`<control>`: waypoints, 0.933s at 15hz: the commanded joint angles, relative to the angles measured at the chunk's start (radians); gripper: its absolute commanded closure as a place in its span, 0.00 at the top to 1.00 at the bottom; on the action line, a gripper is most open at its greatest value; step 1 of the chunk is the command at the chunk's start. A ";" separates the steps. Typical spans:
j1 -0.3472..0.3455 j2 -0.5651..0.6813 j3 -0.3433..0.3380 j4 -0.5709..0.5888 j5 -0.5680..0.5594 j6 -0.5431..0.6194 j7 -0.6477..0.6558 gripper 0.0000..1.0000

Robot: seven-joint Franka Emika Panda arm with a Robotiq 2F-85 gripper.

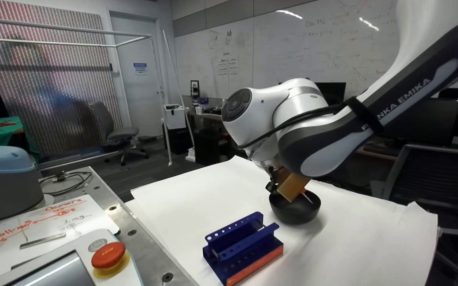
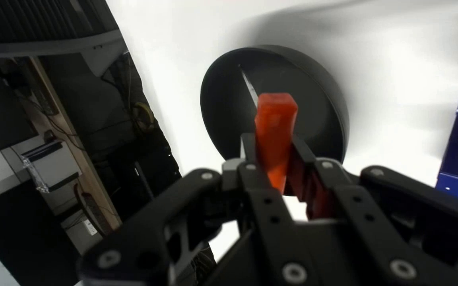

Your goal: Put the metal object with the orange handle in the the black bowl

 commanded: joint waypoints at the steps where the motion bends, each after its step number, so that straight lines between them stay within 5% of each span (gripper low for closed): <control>1: -0.005 0.043 -0.006 0.043 -0.058 0.014 0.043 0.12; 5: -0.016 0.098 -0.006 0.087 -0.048 -0.001 0.039 0.15; 6: -0.023 0.122 -0.006 0.102 -0.038 0.002 0.032 0.44; 7: -0.021 0.148 -0.014 0.116 -0.048 0.003 0.047 0.19; 11: -0.024 0.204 -0.020 0.164 -0.039 0.006 0.049 0.04; 12: -0.025 0.210 -0.021 0.174 -0.034 0.008 0.053 0.32; 14: -0.030 0.208 -0.017 0.184 -0.021 0.010 0.041 0.40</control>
